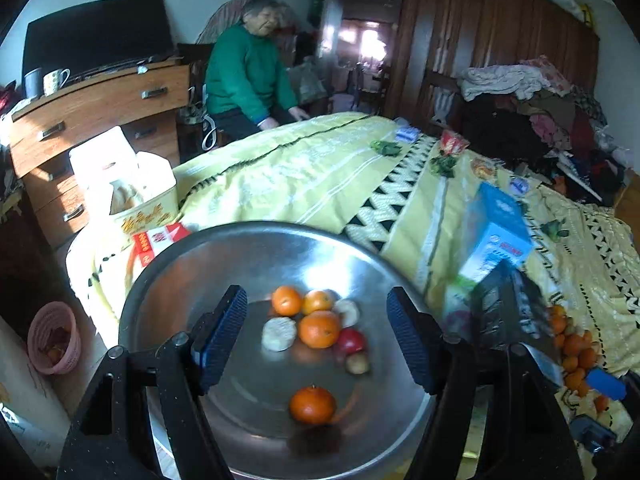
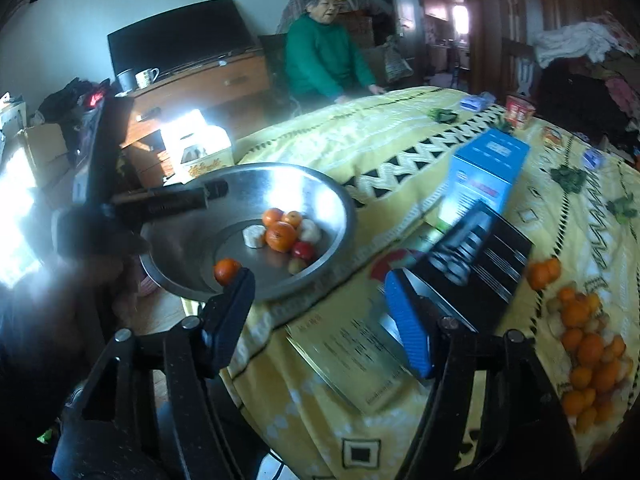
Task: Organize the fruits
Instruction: 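Move both grippers back to the fruit pile, then grasp a large orange with the left gripper while the right gripper grasps a mandarin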
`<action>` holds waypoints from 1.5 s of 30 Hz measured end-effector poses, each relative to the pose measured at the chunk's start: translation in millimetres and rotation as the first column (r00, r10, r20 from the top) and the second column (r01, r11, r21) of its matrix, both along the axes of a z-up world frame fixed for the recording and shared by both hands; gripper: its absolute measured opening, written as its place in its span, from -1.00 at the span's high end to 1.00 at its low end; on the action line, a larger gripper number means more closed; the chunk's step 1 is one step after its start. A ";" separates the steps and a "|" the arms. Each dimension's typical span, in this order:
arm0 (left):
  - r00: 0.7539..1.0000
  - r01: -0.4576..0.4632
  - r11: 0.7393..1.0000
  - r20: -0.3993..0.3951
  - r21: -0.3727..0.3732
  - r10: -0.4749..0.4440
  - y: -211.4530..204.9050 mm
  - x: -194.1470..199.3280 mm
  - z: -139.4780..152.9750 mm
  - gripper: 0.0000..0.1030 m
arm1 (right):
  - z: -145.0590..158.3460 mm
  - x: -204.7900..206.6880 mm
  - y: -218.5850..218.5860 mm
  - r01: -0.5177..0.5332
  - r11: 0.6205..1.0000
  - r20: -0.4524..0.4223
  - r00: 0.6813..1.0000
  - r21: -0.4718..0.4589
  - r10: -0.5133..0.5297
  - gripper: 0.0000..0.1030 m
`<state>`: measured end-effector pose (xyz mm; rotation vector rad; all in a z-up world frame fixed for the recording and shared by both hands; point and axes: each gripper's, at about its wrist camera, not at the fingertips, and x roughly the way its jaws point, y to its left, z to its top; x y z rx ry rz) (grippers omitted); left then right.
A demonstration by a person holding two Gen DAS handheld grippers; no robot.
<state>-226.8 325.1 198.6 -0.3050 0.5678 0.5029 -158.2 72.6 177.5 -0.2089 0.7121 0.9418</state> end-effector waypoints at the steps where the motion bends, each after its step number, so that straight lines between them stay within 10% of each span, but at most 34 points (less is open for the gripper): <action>1: 0.999 0.044 0.999 0.023 0.008 -0.044 -13.7 5.1 8.3 -0.43 | -4.2 2.2 -17.8 0.034 0.999 -0.008 0.999 -0.008 -0.034 -0.34; 5: 0.954 0.281 0.959 0.094 0.040 -0.284 -95.3 30.3 31.7 -0.43 | -26.6 12.8 -88.1 0.191 0.979 -0.029 0.981 -0.068 -0.194 -0.34; 8: 0.866 0.491 0.871 0.096 0.014 -0.490 -168.4 56.1 27.3 -0.43 | -47.3 23.0 -142.5 0.318 0.943 -0.081 0.942 -0.101 -0.326 -0.34; 14: 0.664 0.733 0.661 -0.044 -0.164 -0.747 -290.6 127.3 -57.0 -0.40 | -73.1 28.9 -214.4 0.457 0.882 -0.177 0.864 -0.116 -0.471 -0.34; 17: 0.605 0.759 0.610 -0.101 -0.225 -0.790 -325.5 163.2 -103.9 -0.19 | -81.3 30.8 -237.5 0.492 0.863 -0.200 0.839 -0.117 -0.505 -0.34; 31: 0.554 0.749 0.573 -0.161 -0.332 -0.817 -373.7 232.0 -184.0 -0.06 | -100.6 52.8 -304.1 0.564 0.820 -0.244 0.785 -0.097 -0.569 -0.34; 45: 0.579 0.769 0.590 -0.123 -0.247 -0.806 -364.1 204.7 -156.5 0.22 | -94.5 75.2 -325.5 0.615 0.783 -0.149 0.770 -0.087 -0.621 -0.34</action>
